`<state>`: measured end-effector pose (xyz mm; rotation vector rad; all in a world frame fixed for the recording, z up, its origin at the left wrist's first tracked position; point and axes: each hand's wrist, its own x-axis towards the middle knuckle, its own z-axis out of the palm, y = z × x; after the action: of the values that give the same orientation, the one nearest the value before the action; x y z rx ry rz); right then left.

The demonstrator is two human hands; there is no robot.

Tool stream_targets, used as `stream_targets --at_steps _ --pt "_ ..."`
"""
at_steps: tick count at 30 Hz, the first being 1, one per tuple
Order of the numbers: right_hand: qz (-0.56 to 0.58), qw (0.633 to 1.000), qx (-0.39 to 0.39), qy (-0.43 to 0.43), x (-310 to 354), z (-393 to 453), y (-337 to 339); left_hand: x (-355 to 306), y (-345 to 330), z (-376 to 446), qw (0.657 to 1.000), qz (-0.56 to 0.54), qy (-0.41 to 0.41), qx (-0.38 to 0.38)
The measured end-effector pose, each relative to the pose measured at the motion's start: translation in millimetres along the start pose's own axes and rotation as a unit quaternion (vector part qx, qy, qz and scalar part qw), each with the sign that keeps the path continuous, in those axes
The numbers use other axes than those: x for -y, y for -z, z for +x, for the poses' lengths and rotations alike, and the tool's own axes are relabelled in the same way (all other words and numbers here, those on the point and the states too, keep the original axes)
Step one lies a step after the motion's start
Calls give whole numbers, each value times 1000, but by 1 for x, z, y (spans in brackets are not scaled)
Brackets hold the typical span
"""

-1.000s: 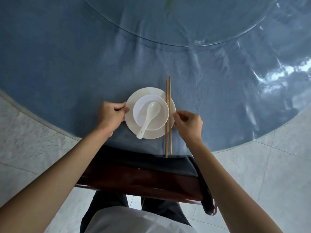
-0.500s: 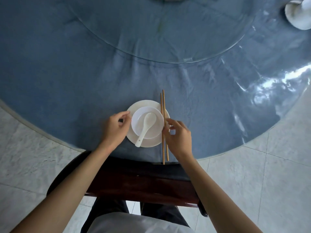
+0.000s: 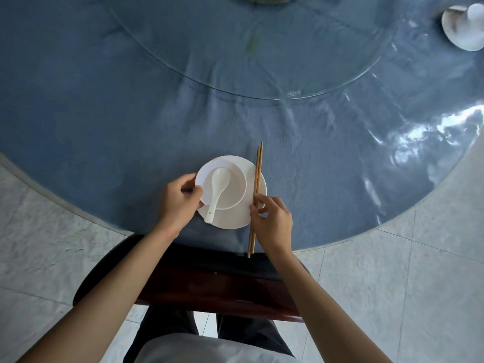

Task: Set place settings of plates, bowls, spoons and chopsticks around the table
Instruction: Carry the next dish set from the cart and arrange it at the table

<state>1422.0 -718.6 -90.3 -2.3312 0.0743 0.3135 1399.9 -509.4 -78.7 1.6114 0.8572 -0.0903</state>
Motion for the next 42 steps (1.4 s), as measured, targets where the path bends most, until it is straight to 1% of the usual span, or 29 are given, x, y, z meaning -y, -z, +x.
stream_targets --at_steps 6,13,20,34,39,42 --pt "-24 1000 5 -8 2 -4 1 5 -2 0 1000 -14 8 21" --pt "-19 1000 -2 -18 4 -6 -1 9 1 -2 999 13 12 28" --pt "-18 999 -5 -32 7 -7 1 9 0 -3 999 -2 14 33" --pt "-5 999 -22 -40 11 -11 -3 13 -1 -2 998 -17 -14 55" --pt "-2 999 -27 -39 10 -10 -4 12 -3 1 998 -19 -11 58" --pt "1 999 -32 -38 8 -9 -4 14 -3 2 998 -40 0 56"
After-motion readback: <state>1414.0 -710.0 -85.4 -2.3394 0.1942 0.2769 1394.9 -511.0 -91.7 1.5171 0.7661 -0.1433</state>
